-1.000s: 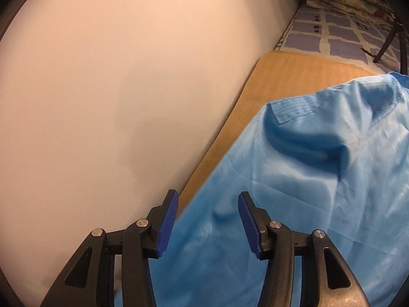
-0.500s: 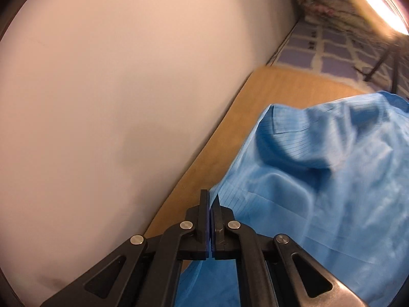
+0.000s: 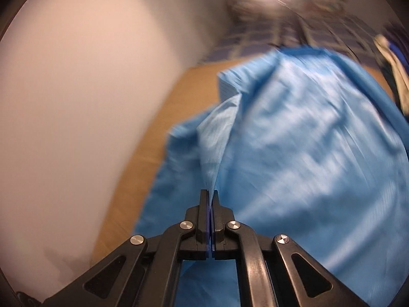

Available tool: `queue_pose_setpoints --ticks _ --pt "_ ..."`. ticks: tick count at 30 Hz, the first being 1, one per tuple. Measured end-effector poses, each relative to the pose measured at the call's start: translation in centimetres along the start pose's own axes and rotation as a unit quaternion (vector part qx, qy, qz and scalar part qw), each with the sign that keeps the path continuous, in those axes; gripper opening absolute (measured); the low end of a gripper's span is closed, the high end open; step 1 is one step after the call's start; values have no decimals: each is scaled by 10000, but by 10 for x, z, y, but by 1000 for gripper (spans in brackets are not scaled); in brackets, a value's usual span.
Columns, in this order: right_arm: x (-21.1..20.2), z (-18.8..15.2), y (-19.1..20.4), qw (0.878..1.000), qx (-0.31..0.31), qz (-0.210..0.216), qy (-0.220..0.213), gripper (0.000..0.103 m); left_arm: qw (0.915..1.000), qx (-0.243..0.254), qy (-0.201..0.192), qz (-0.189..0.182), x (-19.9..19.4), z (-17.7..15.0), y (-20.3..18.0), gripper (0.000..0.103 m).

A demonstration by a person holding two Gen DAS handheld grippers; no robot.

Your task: Fold large clothes

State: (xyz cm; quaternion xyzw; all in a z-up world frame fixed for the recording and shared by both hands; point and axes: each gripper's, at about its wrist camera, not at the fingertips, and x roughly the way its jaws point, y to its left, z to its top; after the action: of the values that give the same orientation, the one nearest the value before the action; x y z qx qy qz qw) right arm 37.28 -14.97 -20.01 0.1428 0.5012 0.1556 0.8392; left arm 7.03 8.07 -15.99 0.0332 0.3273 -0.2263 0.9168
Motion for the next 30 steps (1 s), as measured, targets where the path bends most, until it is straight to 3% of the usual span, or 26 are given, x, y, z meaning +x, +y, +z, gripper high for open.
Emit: queue_pose_setpoints --ticks 4,5,8,14,15,18,23,28,30 --pt "10 -31 -37 9991 303 -112 281 0 9996 -216 8 -188 -10 -7 1 37" --pt "15 -38 -43 9987 312 -150 371 0 9996 -238 3 -155 -13 -10 2 39" --pt "30 -57 -53 9972 346 -234 624 0 9990 -395 198 -29 -7 -14 10 39" --pt "49 -72 -44 9941 -76 -576 921 0 9913 -1175 499 -322 12 -25 37 39" --pt "48 -72 -40 9928 -176 -713 943 5 9903 -1233 538 -359 16 -27 39 39" --pt "33 -68 -23 9895 -601 -1082 743 28 9878 -1310 716 -436 36 -34 40 39" --pt "6 -44 7 9864 -1241 -1033 307 30 9817 -1467 1061 -596 69 -50 36 39" --pt "8 -18 31 9862 -1406 -850 199 31 9770 -1662 1209 -577 86 -61 38 39" --pt "12 -6 39 9857 -1453 -835 158 31 9755 -1758 1151 -648 86 -64 39 26"
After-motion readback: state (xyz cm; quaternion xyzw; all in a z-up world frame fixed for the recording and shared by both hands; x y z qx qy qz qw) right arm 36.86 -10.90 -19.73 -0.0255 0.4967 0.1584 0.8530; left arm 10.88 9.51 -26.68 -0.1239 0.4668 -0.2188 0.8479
